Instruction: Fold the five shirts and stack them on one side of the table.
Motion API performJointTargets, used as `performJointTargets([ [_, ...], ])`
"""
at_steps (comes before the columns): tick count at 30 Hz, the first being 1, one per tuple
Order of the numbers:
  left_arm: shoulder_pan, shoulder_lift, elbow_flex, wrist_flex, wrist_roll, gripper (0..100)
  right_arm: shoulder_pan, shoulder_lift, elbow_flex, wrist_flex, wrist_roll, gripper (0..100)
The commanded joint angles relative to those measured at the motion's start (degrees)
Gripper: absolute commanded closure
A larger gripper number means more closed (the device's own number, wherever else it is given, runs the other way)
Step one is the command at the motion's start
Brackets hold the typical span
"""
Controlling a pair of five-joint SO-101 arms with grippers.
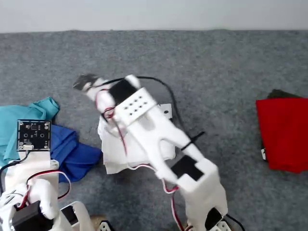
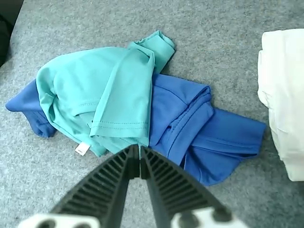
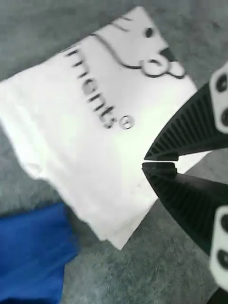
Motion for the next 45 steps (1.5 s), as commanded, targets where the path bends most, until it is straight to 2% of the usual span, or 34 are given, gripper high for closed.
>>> performJointTargets([
  [1,-0.44,-0.53,-0.57,-1.14,0.62,98,4.35,-8.04,5.8,2.51,-6.86,95.0],
  [6,-0.26,-0.53,-0.48,-1.14,0.62,98,9.98,-12.18,14.51,2.33,-23.82,78.1],
  [11,-0.26,-0.53,-0.48,-1.14,0.62,98,9.8,-12.09,18.99,1.19,-30.24,60.4],
  [16,-0.26,-0.53,-0.48,-1.14,0.62,98,9.27,-6.02,19.69,-3.56,-33.49,59.1],
  [23,-0.35,-0.53,-0.48,-1.14,0.62,98,8.04,7.43,19.52,-8.13,-35.16,69.3],
  [28,-0.44,-0.53,-0.48,-1.14,0.62,98,7.78,14.55,19.52,-9.01,-34.73,83.1],
  [32,-0.44,-0.53,-0.48,-1.14,0.62,98,9.27,16.22,19.43,-8.48,-34.64,99.5],
  [34,-0.44,-0.53,-0.48,-1.14,0.62,98,10.51,16.22,19.43,-7.78,-33.05,97.2],
  [41,-0.26,-0.53,-0.31,-1.14,0.62,98,14.99,16.22,13.8,0.57,-26.29,98.9],
  [45,-0.26,-0.53,-0.31,-1.14,0.44,98,19.82,14.37,12.31,2.24,-18.46,98.9],
])
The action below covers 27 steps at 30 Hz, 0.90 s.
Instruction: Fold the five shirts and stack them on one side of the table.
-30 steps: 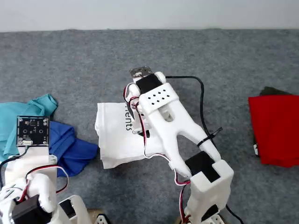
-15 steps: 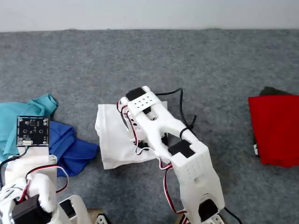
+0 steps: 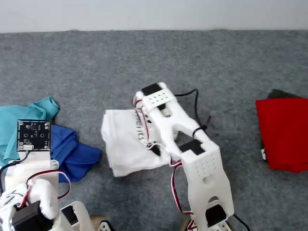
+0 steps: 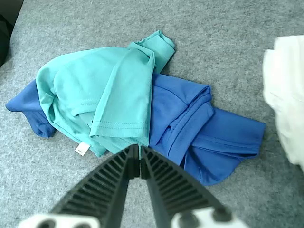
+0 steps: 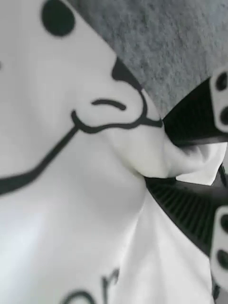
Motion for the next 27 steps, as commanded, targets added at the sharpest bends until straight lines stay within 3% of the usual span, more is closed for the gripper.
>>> performJointTargets([
  [1,-0.26,-0.53,-0.31,-1.14,0.44,98,5.76,-2.51,-1.93,2.51,8.0,98.9],
  [5,-0.18,-0.53,-0.31,-1.41,0.35,98,12.62,-5.58,-2.02,2.51,25.05,99.0],
  [11,-0.18,-0.53,-0.22,-1.41,0.26,98,22.9,-6.37,-4.48,2.07,63.91,99.0],
  [16,-0.18,-0.53,-0.13,-1.41,0.26,98,26.59,-6.37,-11.52,-7.52,85.27,99.0],
  [20,-0.18,-0.53,-0.13,-1.32,0.26,98,25.54,-6.37,-14.77,-13.76,94.24,99.0],
  [25,-0.18,-0.53,-0.13,-1.14,0.26,98,22.81,-6.29,-14.59,-16.4,94.51,98.7],
  [27,-0.18,-0.53,-0.13,-1.14,0.26,98,22.64,-6.81,-14.86,-16.13,94.42,94.1],
])
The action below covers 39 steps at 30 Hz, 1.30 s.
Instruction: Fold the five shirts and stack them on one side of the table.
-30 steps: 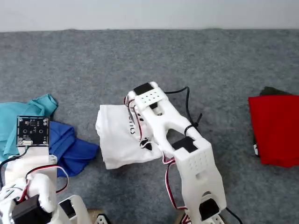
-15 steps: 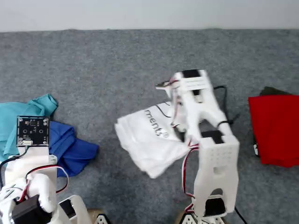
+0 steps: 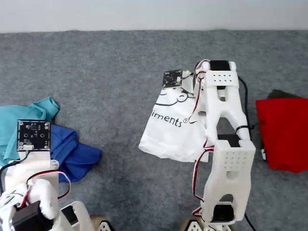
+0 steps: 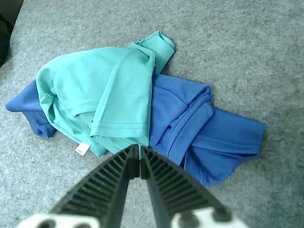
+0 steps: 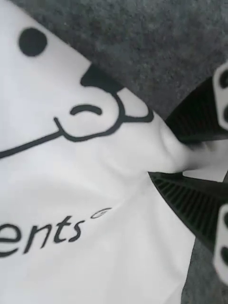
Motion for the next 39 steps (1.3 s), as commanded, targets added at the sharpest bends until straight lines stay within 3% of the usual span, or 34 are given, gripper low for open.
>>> performJointTargets([
  [1,-0.26,-0.53,-0.13,-1.14,0.26,98,-0.75,-4.53,-3.43,-0.48,0.0,90.2],
  [4,-0.26,-0.53,-0.13,-1.14,0.26,98,-0.31,-6.37,-5.36,-0.48,-9.67,81.2],
  [13,-0.26,-0.53,-0.04,-1.14,0.26,98,-4.79,-15.34,-5.71,10.86,-40.88,80.5],
  [16,-0.26,-0.53,-0.04,-1.14,0.26,98,-9.27,-16.22,-5.45,18.07,-51.52,85.9],
  [19,-0.26,-0.53,-0.04,-1.14,0.26,98,-13.41,-16.22,-3.34,17.71,-59.6,99.3],
  [22,-0.26,-0.53,-0.13,-1.14,0.26,98,-17.89,-14.81,-1.32,17.71,-66.29,96.5],
  [30,-0.26,-0.53,-0.13,-1.05,0.26,98,-25.27,-1.54,-0.44,17.71,-77.01,99.0],
  [39,-0.26,-0.53,-0.13,-1.05,0.26,98,-29.23,2.86,-0.35,18.15,-78.42,99.0],
])
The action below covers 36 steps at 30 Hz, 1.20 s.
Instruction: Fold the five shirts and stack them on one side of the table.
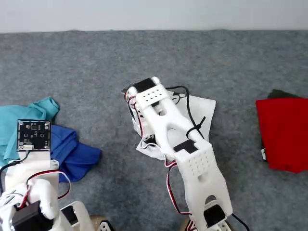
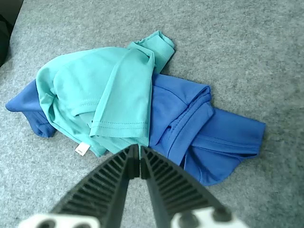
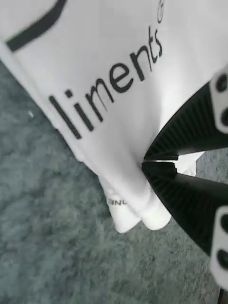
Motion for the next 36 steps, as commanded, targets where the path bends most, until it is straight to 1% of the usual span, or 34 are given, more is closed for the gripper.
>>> performJointTargets([
  [1,-0.26,-0.53,-0.13,-1.05,0.26,98,-1.36,-4.44,-0.09,2.42,-0.53,99.0],
  [4,-0.26,-0.53,-0.13,-1.05,0.26,98,-0.75,-10.77,0.09,2.51,-0.35,99.0],
  [9,-0.26,-0.53,-0.13,-1.05,0.26,98,5.05,-19.65,0.97,2.51,-0.44,99.0],
  [11,-0.26,-0.53,-0.13,-1.23,0.26,98,7.6,-22.02,2.37,2.51,-0.53,96.9],
  [12,-0.26,-0.53,-0.13,-1.41,0.26,98,8.92,-22.99,2.99,2.51,-0.53,93.1],
  [14,-0.26,-0.53,-0.13,-1.41,0.26,98,11.82,-24.22,4.04,2.51,-2.29,81.6],
  [17,-0.26,-0.53,-0.13,-1.14,0.26,98,15.43,-24.66,5.19,2.24,-12.22,64.1],
  [19,-0.26,-0.53,-0.13,-1.05,0.26,98,16.75,-23.6,5.36,1.98,-16.7,56.9],
  [20,-0.26,-0.53,-0.13,-1.05,0.26,98,17.1,-22.73,5.36,1.89,-17.58,55.2],
  [23,-0.26,-0.53,-0.13,-1.05,0.26,98,17.71,-19.56,5.36,0.48,-20.75,54.9],
  [26,-0.26,-0.53,-0.13,-1.05,0.26,98,18.59,-16.48,5.36,-3.03,-23.74,54.9],
  [32,-0.26,-0.53,-0.13,-1.05,0.26,98,19.47,-9.63,5.36,-10.95,-25.67,54.9],
  [36,-0.44,-0.53,-0.13,-1.05,0.26,98,19.38,-3.56,5.27,-13.32,-25.67,54.9],
])
